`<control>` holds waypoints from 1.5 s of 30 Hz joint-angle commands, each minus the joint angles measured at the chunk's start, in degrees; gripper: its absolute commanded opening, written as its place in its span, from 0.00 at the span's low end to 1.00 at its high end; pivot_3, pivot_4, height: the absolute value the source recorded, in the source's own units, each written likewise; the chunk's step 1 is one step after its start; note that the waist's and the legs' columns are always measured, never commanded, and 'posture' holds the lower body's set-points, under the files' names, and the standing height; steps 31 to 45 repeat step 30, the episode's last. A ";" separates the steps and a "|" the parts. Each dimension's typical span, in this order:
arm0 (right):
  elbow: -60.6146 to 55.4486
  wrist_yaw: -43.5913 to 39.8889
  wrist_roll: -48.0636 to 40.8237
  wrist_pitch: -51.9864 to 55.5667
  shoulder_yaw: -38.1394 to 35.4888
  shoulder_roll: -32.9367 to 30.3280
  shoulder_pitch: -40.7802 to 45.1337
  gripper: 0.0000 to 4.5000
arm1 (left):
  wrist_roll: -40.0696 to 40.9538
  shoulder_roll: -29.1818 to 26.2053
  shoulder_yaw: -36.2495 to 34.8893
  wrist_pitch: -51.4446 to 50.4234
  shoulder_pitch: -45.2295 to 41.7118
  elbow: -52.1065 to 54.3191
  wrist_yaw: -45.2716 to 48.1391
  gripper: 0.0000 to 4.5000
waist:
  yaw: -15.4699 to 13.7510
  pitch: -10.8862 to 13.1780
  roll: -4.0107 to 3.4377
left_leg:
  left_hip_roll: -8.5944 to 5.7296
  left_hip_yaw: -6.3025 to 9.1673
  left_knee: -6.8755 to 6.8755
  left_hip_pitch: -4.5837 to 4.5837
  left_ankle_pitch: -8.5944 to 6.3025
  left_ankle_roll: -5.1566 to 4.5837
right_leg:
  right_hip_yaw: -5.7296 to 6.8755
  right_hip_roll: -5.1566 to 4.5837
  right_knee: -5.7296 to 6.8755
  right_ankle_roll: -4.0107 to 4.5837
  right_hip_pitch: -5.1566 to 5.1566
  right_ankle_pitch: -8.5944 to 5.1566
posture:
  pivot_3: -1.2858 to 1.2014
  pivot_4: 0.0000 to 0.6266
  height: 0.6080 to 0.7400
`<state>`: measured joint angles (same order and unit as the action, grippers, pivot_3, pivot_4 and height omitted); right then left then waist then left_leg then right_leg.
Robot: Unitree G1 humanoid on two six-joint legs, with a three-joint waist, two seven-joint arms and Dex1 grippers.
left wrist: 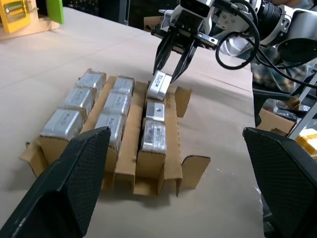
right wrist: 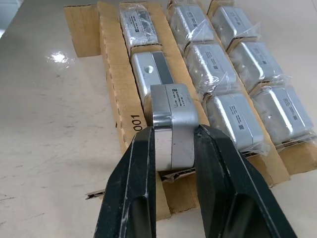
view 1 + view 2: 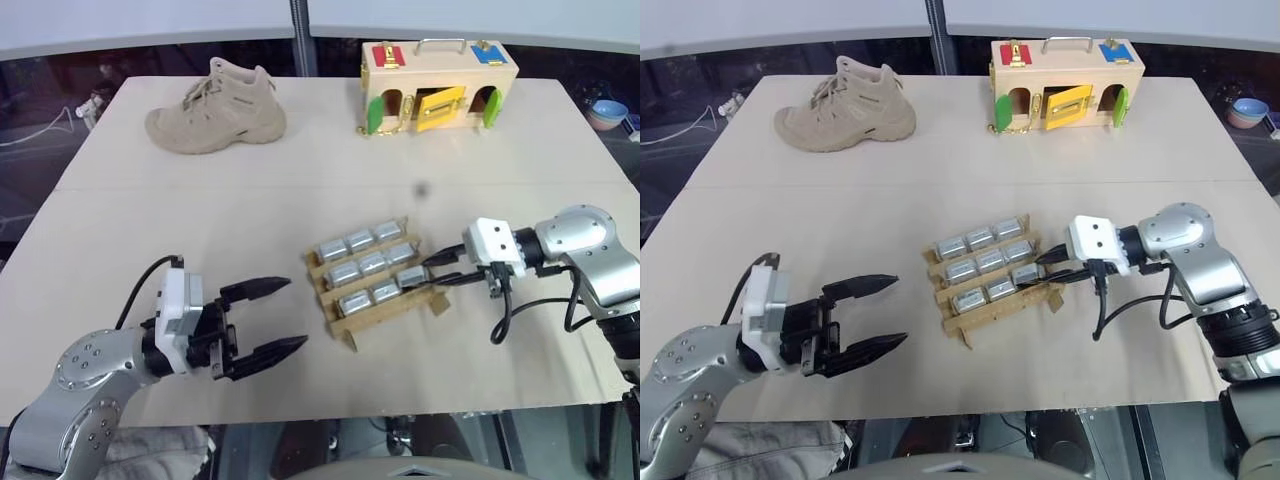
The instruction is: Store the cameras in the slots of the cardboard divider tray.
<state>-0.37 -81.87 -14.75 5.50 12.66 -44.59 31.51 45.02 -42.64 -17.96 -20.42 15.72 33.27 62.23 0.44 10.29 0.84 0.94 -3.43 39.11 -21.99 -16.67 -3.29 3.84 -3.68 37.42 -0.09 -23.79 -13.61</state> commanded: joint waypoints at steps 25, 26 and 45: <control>-18.81 16.09 -14.32 15.79 -39.47 -6.69 -38.12 1.00 | -3.76 7.40 -16.57 3.77 19.78 2.66 -8.28 1.00 | -1.36 0.00 -0.09 | -0.01 0.10 -0.07 -0.19 -0.11 -0.17 | 0.11 -0.03 -0.36 0.05 0.00 -0.04 | 0.52 0.24 1.00; -19.64 16.67 -14.23 15.78 -40.63 -6.30 -40.12 1.00 | -4.25 7.32 -16.97 3.21 20.32 2.72 -9.11 1.00 | -1.42 -0.02 -0.08 | 0.00 0.13 -0.07 -0.18 -0.20 -0.31 | 0.12 -0.02 -0.36 0.05 0.02 -0.04 | 0.52 0.24 1.00; -20.65 19.57 -13.61 14.99 -41.73 -4.56 -43.89 1.00 | -3.25 6.38 -16.99 1.08 17.68 1.33 -11.94 1.00 | -1.38 -0.04 -0.11 | -0.01 0.14 -0.06 -0.13 -0.22 -0.36 | 0.13 0.00 -0.37 0.03 0.07 -0.06 | 0.52 0.24 1.00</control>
